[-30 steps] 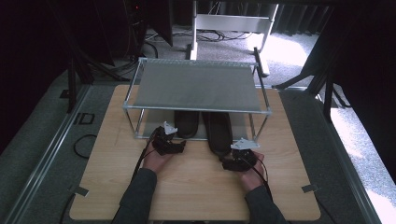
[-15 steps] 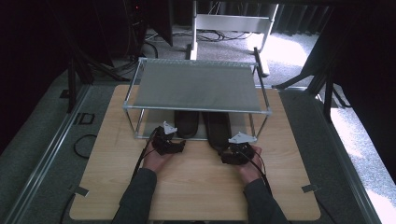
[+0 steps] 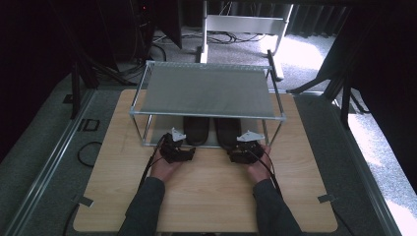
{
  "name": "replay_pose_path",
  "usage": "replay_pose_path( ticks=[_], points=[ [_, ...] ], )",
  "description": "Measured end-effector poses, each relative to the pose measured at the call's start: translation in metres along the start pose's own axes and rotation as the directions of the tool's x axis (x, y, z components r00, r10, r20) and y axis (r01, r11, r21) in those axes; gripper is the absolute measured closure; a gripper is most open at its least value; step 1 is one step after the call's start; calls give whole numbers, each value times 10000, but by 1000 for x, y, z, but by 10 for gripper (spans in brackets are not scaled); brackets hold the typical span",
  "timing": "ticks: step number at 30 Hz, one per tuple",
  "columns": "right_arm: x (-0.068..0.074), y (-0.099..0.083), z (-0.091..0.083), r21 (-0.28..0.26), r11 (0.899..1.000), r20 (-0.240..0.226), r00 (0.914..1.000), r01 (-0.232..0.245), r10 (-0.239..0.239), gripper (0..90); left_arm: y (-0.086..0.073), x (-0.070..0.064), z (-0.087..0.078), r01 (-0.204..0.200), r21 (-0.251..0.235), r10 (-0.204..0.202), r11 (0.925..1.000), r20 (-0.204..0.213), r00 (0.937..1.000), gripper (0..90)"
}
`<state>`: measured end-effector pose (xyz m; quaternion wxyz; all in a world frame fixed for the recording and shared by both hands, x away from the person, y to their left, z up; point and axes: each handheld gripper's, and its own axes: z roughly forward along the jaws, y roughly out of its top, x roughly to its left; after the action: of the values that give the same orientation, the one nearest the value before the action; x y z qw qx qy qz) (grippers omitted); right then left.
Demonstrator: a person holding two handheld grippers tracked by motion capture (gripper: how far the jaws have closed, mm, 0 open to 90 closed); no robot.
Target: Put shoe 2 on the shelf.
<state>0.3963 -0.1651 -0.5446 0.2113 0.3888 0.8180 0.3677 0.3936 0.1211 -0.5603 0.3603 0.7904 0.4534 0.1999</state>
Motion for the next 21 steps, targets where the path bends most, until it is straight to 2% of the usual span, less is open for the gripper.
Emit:
replay_pose_path(
  ticks=[6,21],
  points=[
    [-2,7,8,-17,10000,-142,9999,16,-17,336,0,0,0,-3,0,3,10000,3,10000,241],
    [14,11,9,25,9975,-680,9952,711,-708,419,0,0,0,0,-3,0,10000,11,10000,241]
  ],
)
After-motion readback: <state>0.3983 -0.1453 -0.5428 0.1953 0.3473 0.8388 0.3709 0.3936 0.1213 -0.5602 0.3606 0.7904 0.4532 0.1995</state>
